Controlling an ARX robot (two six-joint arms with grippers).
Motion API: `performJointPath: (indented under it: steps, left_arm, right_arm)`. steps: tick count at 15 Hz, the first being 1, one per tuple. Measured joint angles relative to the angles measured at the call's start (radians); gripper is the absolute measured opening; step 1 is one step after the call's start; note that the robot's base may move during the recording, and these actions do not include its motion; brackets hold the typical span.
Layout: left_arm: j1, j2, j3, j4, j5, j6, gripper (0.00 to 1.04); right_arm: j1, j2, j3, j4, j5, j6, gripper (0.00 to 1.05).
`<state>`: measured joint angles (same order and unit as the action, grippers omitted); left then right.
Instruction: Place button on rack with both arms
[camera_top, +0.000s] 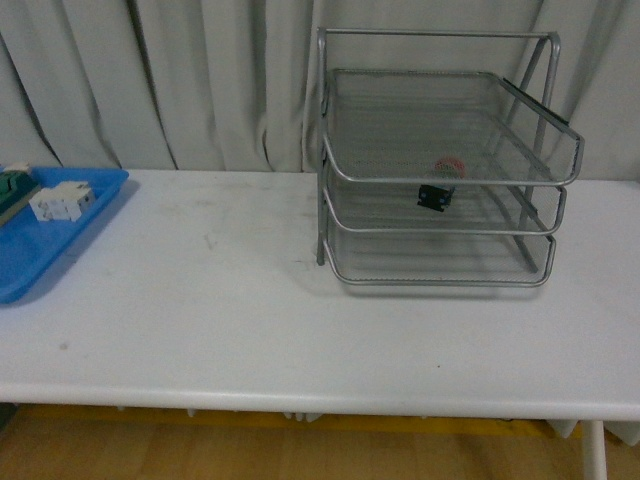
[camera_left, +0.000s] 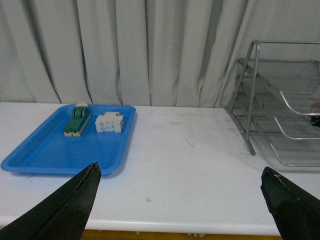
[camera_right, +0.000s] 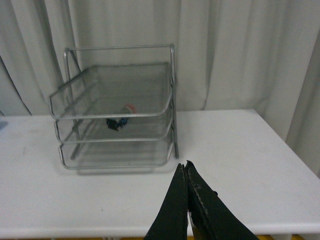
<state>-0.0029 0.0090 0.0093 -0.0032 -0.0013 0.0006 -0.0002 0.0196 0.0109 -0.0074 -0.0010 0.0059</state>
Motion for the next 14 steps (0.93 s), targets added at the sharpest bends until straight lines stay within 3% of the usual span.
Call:
performJointPath:
  steps: [8, 14]
  left_arm:
    - [0.0, 0.0, 0.0, 0.0, 0.001, 0.0, 0.98]
    - [0.0, 0.0, 0.0, 0.0, 0.001, 0.0, 0.98]
  right_arm:
    - [0.0, -0.016, 0.0, 0.004, 0.001, 0.0, 0.02]
    - [0.0, -0.016, 0.0, 0.004, 0.001, -0.002, 0.59]
